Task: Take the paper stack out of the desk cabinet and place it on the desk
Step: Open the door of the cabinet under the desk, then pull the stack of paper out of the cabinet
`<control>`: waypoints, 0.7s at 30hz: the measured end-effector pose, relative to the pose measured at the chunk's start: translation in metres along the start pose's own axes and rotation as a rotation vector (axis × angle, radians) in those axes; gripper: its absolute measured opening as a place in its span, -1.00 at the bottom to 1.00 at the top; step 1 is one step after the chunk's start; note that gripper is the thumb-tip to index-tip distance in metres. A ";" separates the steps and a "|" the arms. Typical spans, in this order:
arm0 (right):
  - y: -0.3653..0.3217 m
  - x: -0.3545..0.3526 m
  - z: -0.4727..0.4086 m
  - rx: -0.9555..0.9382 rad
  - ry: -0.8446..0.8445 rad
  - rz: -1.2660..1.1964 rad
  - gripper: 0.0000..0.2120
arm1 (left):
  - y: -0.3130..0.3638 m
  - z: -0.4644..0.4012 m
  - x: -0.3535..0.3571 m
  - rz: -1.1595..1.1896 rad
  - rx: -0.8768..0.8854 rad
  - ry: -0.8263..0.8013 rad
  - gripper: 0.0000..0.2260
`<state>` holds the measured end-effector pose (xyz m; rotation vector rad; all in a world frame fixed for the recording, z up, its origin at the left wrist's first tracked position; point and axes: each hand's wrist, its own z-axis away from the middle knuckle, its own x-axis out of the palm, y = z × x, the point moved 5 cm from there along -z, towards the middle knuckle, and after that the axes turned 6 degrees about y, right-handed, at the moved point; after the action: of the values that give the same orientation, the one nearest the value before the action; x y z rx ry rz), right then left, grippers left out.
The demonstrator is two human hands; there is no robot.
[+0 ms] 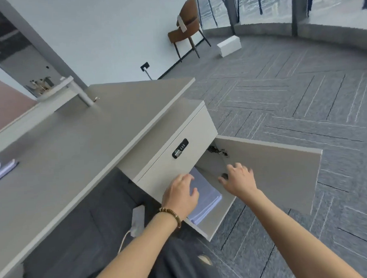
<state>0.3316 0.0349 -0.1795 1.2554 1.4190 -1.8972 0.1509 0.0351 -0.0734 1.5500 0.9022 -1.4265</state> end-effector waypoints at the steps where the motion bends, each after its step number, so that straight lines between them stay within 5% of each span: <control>1: -0.003 0.007 -0.001 0.008 -0.039 -0.021 -0.53 | -0.002 -0.005 0.012 0.049 -0.071 -0.066 -0.62; 10: -0.021 0.087 -0.049 0.037 -0.268 -0.075 -0.48 | -0.045 -0.055 0.130 0.629 -0.689 -0.183 -0.41; 21: 0.017 0.224 -0.136 0.173 -0.440 -0.026 -0.48 | -0.110 -0.113 0.285 0.715 -1.096 -0.139 -0.43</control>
<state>0.2909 0.1887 -0.3892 0.8174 1.0640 -2.1815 0.1247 0.1760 -0.3664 0.7581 0.7182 -0.3555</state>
